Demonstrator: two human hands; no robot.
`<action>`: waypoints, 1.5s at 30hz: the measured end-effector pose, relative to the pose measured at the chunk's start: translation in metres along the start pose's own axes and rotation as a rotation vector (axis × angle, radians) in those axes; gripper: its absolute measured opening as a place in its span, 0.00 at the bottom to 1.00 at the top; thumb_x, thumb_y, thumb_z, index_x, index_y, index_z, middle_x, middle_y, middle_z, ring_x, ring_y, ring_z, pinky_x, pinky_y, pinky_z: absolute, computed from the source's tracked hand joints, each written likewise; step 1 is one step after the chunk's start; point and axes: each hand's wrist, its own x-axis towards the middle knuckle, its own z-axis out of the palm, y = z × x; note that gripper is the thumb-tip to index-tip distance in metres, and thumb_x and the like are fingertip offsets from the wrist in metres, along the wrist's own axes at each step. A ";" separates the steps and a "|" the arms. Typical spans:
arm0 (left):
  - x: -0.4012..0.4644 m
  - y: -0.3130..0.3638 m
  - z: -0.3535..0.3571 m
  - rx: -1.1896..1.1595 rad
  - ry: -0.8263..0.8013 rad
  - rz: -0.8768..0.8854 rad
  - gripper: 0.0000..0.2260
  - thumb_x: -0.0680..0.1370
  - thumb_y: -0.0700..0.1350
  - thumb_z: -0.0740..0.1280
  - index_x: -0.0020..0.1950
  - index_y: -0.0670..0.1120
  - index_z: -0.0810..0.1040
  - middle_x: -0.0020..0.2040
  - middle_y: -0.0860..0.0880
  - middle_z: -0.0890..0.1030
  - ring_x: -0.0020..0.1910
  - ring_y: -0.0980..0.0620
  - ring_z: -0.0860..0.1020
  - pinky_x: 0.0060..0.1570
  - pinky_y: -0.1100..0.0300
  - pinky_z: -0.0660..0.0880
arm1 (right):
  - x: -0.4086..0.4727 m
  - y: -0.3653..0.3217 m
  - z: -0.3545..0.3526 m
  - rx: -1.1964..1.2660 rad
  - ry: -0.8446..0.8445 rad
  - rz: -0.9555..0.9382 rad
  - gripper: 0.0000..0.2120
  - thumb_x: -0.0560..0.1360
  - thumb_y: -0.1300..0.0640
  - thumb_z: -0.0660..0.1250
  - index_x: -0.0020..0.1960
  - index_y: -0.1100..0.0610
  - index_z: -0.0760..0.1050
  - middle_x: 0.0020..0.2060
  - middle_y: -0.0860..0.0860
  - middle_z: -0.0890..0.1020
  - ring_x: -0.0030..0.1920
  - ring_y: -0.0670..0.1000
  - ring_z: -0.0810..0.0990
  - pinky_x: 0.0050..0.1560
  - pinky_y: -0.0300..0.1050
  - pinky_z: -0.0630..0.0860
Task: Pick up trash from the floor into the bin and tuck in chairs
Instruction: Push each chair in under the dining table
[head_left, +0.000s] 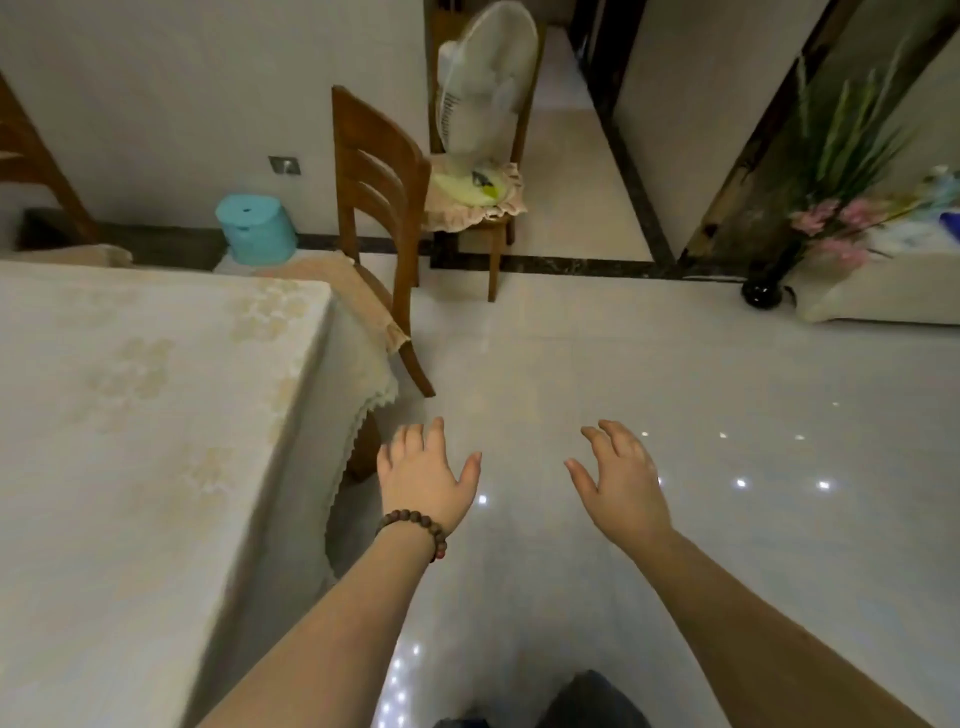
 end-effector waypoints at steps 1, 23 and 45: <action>0.017 0.003 0.000 0.007 0.002 -0.019 0.31 0.77 0.64 0.53 0.74 0.49 0.58 0.73 0.46 0.63 0.74 0.46 0.57 0.72 0.45 0.55 | 0.023 0.002 0.002 0.003 -0.009 -0.013 0.27 0.74 0.41 0.55 0.62 0.60 0.73 0.63 0.60 0.74 0.65 0.61 0.69 0.65 0.56 0.65; 0.523 0.125 -0.078 -0.129 0.288 -0.525 0.32 0.75 0.66 0.54 0.73 0.49 0.60 0.70 0.44 0.66 0.69 0.43 0.64 0.68 0.45 0.62 | 0.650 0.017 0.001 0.013 -0.160 -0.472 0.23 0.77 0.47 0.61 0.69 0.56 0.67 0.70 0.55 0.67 0.71 0.55 0.61 0.69 0.52 0.60; 0.780 0.066 -0.106 -0.244 0.170 -1.052 0.41 0.70 0.70 0.60 0.75 0.50 0.52 0.69 0.45 0.66 0.65 0.43 0.69 0.61 0.46 0.71 | 0.983 -0.227 0.092 -0.077 -0.517 -1.349 0.32 0.74 0.35 0.56 0.73 0.50 0.59 0.74 0.51 0.59 0.74 0.52 0.52 0.72 0.52 0.50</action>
